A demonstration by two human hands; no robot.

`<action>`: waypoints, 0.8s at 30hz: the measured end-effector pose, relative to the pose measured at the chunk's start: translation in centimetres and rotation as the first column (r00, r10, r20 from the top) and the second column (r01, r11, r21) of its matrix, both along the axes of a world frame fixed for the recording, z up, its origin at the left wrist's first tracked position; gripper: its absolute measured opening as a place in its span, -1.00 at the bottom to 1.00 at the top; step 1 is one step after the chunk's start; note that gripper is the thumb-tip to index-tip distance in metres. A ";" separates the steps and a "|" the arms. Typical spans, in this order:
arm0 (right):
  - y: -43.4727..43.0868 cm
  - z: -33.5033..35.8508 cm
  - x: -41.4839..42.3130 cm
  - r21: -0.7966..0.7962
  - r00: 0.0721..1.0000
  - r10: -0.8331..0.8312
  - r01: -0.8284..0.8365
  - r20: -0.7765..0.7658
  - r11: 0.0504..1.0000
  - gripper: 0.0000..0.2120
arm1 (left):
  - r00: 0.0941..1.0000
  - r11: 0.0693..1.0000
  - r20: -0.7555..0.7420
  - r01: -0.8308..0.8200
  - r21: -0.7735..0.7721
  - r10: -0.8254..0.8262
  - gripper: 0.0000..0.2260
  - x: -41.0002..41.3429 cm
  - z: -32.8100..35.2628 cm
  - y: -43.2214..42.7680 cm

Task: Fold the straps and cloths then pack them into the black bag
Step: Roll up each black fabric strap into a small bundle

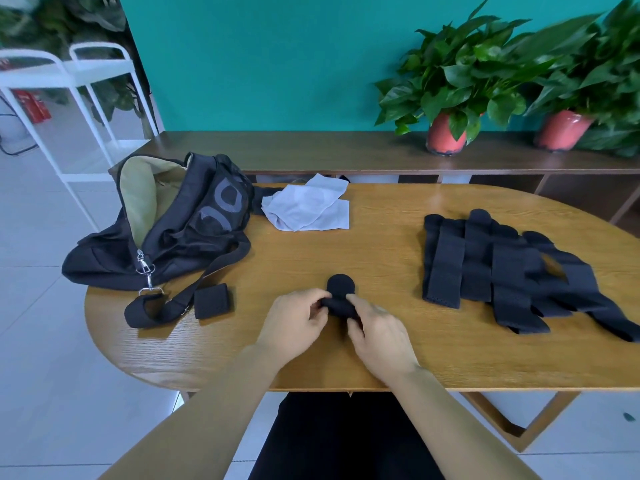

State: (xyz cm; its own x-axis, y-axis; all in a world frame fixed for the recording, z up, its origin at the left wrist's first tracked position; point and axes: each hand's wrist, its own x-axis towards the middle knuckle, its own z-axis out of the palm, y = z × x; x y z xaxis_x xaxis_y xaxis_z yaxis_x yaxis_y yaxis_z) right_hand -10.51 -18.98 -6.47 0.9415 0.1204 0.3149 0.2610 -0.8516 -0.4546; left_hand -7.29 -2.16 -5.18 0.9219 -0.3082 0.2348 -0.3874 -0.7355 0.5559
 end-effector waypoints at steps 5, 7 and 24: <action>1.6 -0.3 1.9 0.073 0.979 -0.200 0.202 -0.035 0.977 -0.60 | 0.985 0.992 -0.126 -0.120 -0.033 0.115 -0.88 1.3 -0.6 -1.0; 2.3 -0.2 2.3 0.088 0.964 -0.267 0.266 0.000 0.960 -0.67 | 0.978 0.987 -0.148 -0.156 -0.049 0.147 -0.83 1.8 -0.8 -1.3; 3.4 -1.1 3.9 0.032 0.901 -0.421 0.420 0.101 0.907 -0.78 | 0.974 0.960 -0.097 -0.181 0.213 0.206 -0.78 3.6 -0.4 -3.0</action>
